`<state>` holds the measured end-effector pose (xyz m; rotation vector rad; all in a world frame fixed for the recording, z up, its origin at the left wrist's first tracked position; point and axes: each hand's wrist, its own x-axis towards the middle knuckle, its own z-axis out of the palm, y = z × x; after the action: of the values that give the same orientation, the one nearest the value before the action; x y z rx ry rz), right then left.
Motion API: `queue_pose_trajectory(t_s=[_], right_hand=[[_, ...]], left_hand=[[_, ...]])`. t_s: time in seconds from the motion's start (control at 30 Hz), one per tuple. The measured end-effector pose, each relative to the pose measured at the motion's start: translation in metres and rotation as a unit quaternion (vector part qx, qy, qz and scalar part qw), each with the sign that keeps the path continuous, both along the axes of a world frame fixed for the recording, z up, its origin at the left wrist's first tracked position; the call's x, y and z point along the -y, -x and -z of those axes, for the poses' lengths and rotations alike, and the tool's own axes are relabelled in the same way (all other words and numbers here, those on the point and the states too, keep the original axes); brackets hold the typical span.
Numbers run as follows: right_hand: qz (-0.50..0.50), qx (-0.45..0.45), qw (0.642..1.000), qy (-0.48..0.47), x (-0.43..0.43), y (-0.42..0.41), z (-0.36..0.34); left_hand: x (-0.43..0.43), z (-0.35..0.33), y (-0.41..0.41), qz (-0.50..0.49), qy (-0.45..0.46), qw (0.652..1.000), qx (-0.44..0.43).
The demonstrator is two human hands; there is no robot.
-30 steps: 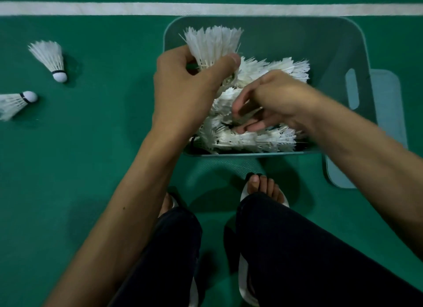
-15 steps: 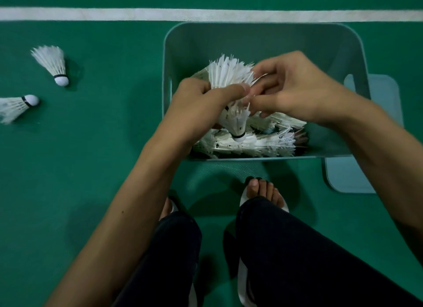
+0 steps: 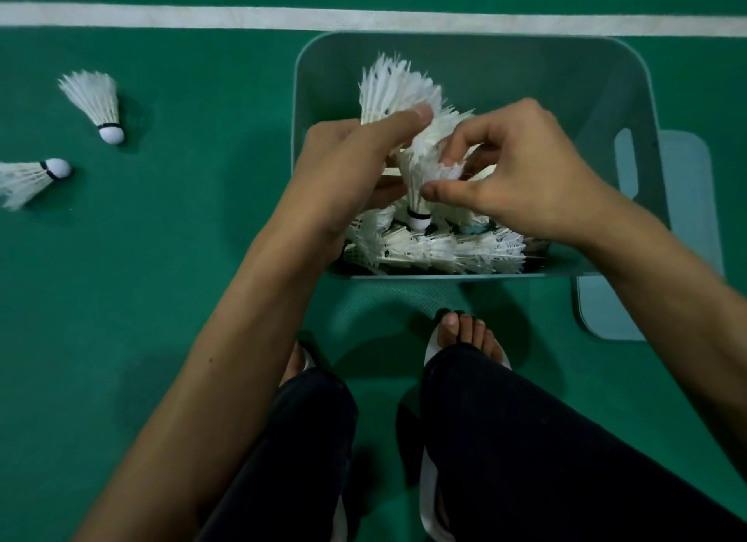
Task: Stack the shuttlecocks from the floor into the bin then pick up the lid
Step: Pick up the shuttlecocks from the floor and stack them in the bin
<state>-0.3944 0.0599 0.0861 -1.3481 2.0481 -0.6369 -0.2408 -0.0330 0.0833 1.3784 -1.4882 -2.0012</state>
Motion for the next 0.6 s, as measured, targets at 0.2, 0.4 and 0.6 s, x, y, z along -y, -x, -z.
queue_pose_trajectory(t_s=[0.2, 0.4, 0.6], right_hand=[[0.005, -0.161, 0.985, -0.058, -0.015, -0.010, -0.004], [0.070, -0.080, 0.976, -0.191, -0.007, -0.017, 0.007], [0.062, -0.081, 0.969, -0.227, 0.005, -0.033, 0.023]], left_hand=[[0.003, -0.005, -0.006, -0.058, 0.116, 0.991, 0.013], [0.003, -0.010, -0.008, -0.048, 0.171, 0.983, 0.039], [0.001, -0.005, -0.006, -0.006, 0.188, 0.977, 0.103]])
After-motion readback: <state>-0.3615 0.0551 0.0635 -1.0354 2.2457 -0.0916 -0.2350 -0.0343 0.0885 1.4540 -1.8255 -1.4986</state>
